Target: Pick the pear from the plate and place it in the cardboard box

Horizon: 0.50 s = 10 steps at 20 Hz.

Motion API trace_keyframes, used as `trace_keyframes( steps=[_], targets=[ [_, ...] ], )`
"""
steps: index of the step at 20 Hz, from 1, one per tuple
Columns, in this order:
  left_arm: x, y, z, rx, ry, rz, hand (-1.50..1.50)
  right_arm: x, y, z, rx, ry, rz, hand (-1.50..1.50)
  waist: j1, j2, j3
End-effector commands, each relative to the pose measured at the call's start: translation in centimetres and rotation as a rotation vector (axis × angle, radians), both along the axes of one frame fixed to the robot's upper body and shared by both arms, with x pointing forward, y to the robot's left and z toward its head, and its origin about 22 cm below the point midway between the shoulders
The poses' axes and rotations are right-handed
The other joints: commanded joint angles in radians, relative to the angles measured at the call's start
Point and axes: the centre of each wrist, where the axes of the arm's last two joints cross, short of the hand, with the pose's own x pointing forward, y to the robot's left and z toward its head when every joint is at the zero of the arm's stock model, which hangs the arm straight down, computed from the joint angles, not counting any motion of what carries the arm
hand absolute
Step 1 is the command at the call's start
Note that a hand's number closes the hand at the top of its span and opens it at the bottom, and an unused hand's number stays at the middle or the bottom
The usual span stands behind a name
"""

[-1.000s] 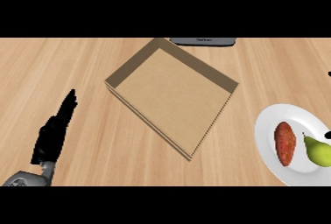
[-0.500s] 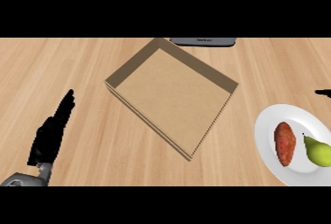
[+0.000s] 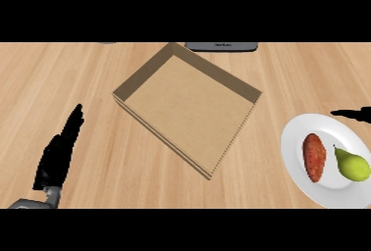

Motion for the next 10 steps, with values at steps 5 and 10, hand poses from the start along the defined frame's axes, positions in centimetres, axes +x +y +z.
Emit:
trace_keyframes(
  steps=[5, 10],
  targets=[
    [0.3, 0.3, 0.3, -0.010, -0.003, 0.002, 0.00, -0.5, 0.0, -2.6, -0.077, 0.046, -0.012, -1.50, -0.001, 0.001, 0.001],
    [-0.1, 0.1, -0.7, 0.011, 0.002, -0.007, 0.00, -1.2, -2.2, -2.3, -0.081, 0.044, -0.033, -1.50, -0.002, 0.001, 0.001]
  ],
)
